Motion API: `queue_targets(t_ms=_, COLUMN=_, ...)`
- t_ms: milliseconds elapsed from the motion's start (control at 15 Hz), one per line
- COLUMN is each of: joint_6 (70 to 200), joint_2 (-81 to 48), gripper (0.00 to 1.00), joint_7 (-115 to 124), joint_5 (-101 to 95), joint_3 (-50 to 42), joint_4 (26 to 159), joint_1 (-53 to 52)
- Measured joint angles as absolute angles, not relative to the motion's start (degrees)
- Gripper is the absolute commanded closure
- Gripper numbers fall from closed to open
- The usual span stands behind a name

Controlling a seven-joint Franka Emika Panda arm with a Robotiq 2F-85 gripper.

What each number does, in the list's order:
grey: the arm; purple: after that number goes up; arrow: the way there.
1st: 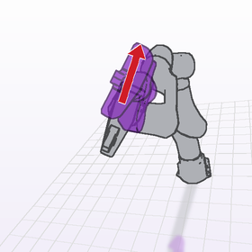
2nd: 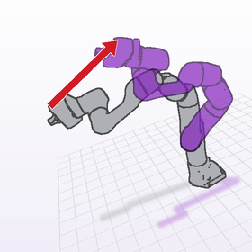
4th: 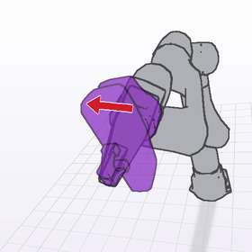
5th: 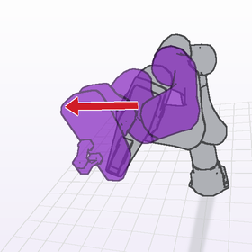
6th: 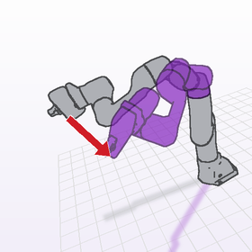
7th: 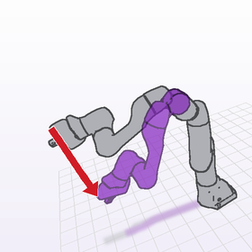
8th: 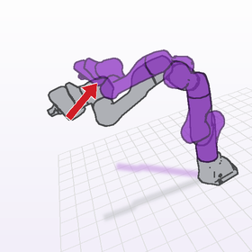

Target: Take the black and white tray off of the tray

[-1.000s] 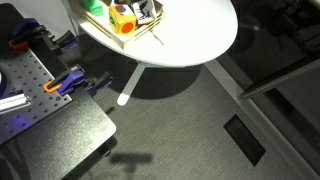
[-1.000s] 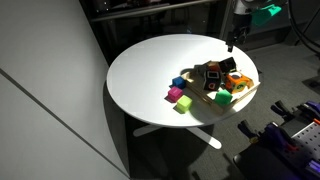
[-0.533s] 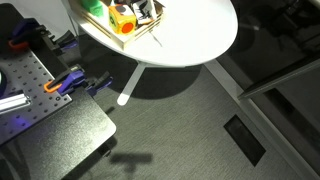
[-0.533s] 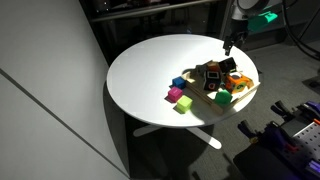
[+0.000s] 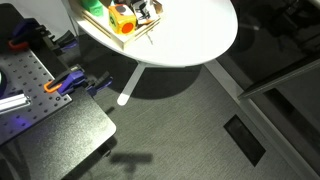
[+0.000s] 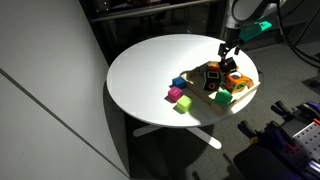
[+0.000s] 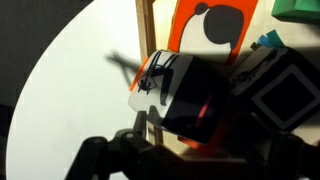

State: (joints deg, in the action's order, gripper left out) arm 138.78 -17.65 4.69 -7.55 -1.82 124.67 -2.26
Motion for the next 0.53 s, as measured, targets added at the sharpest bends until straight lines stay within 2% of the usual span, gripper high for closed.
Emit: queue_targets(t_ms=533, joint_6=140.7, joint_2=-18.9, gripper=0.00, joint_7=14.8, joint_5=-12.7, joint_3=-3.7, joint_4=126.6, joint_1=-5.2)
